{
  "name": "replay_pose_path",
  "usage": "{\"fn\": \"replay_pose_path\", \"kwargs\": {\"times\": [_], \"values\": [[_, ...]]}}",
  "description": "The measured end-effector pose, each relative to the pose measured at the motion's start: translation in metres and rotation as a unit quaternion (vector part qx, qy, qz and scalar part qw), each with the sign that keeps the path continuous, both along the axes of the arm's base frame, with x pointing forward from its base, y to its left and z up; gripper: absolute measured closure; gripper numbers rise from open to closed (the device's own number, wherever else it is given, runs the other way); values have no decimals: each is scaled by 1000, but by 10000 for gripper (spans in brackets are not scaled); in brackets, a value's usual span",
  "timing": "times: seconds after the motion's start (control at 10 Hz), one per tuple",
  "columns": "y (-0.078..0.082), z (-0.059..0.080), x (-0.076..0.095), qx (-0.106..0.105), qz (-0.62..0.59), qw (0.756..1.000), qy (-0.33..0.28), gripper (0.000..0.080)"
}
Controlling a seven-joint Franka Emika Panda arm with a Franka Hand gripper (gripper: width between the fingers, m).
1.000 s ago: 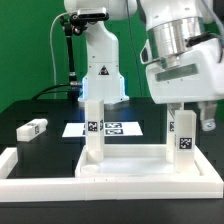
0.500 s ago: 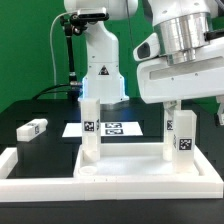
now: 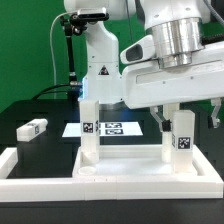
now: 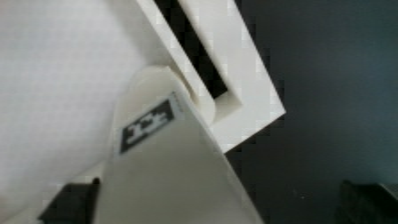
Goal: Assemble desk
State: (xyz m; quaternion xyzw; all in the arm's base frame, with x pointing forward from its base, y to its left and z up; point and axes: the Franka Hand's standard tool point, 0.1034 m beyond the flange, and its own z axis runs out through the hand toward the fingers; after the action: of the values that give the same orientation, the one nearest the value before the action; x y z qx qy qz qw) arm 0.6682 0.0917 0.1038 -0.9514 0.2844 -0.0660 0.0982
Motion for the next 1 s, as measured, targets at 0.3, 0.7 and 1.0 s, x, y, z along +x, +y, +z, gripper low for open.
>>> {"fn": "replay_pose_path", "kwargs": {"times": [0.3, 0.7, 1.0], "values": [[-7, -3, -8, -6, 151, 988, 23, 150], [-7, -3, -6, -8, 149, 988, 31, 278], [-8, -4, -6, 7, 36, 998, 50, 412]]}}
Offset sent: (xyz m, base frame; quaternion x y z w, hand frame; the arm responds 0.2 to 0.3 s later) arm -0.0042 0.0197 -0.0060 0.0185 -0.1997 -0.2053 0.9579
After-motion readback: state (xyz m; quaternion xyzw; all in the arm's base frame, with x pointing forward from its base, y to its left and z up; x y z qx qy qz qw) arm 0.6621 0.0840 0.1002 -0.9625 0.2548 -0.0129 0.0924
